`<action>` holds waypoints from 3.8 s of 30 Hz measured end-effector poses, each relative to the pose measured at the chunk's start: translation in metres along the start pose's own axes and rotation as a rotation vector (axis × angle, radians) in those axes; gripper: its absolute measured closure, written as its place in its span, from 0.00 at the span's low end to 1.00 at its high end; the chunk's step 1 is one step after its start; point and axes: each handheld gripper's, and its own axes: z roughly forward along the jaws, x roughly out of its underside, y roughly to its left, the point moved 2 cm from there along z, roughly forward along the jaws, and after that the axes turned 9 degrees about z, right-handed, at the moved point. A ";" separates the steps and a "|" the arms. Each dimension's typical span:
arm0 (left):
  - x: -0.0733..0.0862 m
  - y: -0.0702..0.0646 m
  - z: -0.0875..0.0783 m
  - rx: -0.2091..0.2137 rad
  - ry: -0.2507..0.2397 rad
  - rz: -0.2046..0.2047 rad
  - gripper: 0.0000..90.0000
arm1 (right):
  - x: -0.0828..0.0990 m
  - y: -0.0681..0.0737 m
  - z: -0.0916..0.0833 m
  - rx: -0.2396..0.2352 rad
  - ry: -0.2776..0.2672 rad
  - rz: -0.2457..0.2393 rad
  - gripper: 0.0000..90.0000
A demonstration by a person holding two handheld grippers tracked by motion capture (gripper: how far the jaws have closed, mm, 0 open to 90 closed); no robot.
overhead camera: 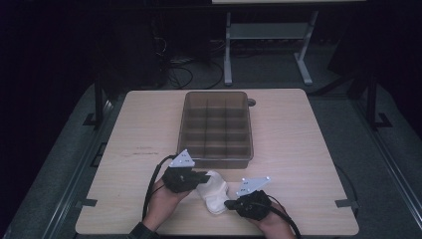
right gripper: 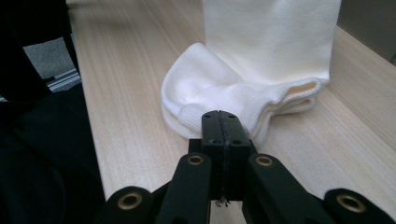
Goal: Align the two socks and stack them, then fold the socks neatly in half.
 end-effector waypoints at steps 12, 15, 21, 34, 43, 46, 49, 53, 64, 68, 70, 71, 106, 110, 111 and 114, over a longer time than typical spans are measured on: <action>0.000 -0.013 0.005 0.042 0.008 0.012 0.92 | -0.003 -0.006 0.007 0.019 0.001 -0.001 1.00; 0.001 -0.015 0.009 0.051 0.014 0.007 0.92 | -0.004 -0.007 0.008 0.023 0.000 -0.003 1.00; 0.003 -0.020 0.018 0.072 0.031 0.006 0.91 | -0.005 -0.009 0.009 0.028 0.001 0.004 1.00; 0.014 -0.028 0.040 0.080 0.087 0.022 0.90 | -0.002 -0.016 -0.006 0.043 -0.036 0.012 0.95; 0.006 -0.026 0.024 0.079 0.033 0.019 0.75 | 0.004 -0.032 -0.029 0.097 -0.095 0.038 0.69; 0.004 -0.025 0.018 0.084 0.007 0.014 0.69 | 0.008 -0.039 -0.035 0.131 -0.105 0.052 0.57; 0.002 -0.024 0.011 0.081 -0.013 0.016 0.68 | 0.012 -0.048 -0.042 0.168 -0.105 0.071 0.49; 0.002 -0.019 0.005 0.079 -0.027 0.017 0.78 | 0.020 -0.061 -0.052 0.220 -0.126 0.087 0.39; 0.005 -0.015 0.012 0.094 0.005 0.001 1.00 | 0.051 -0.104 -0.085 0.379 -0.139 0.213 0.18; 0.003 -0.019 0.021 0.109 0.019 0.008 1.00 | 0.058 -0.115 -0.093 0.435 -0.147 0.243 0.16; 0.001 -0.023 0.023 0.118 0.021 0.021 1.00 | 0.060 -0.118 -0.095 0.453 -0.148 0.252 0.16; 0.000 -0.025 0.024 0.120 0.025 0.030 1.00 | 0.060 -0.119 -0.094 0.452 -0.150 0.256 0.16; 0.012 -0.015 0.025 0.052 0.054 0.002 0.51 | 0.061 -0.119 -0.083 0.446 -0.116 0.232 0.13; 0.016 -0.015 0.033 0.053 0.069 -0.011 0.37 | 0.061 -0.119 -0.082 0.443 -0.114 0.232 0.12; 0.017 -0.015 0.036 0.052 0.075 -0.010 0.34 | 0.061 -0.119 -0.082 0.443 -0.114 0.231 0.12; 0.020 -0.017 0.042 0.052 0.104 0.001 0.31 | 0.061 -0.119 -0.082 0.443 -0.114 0.231 0.12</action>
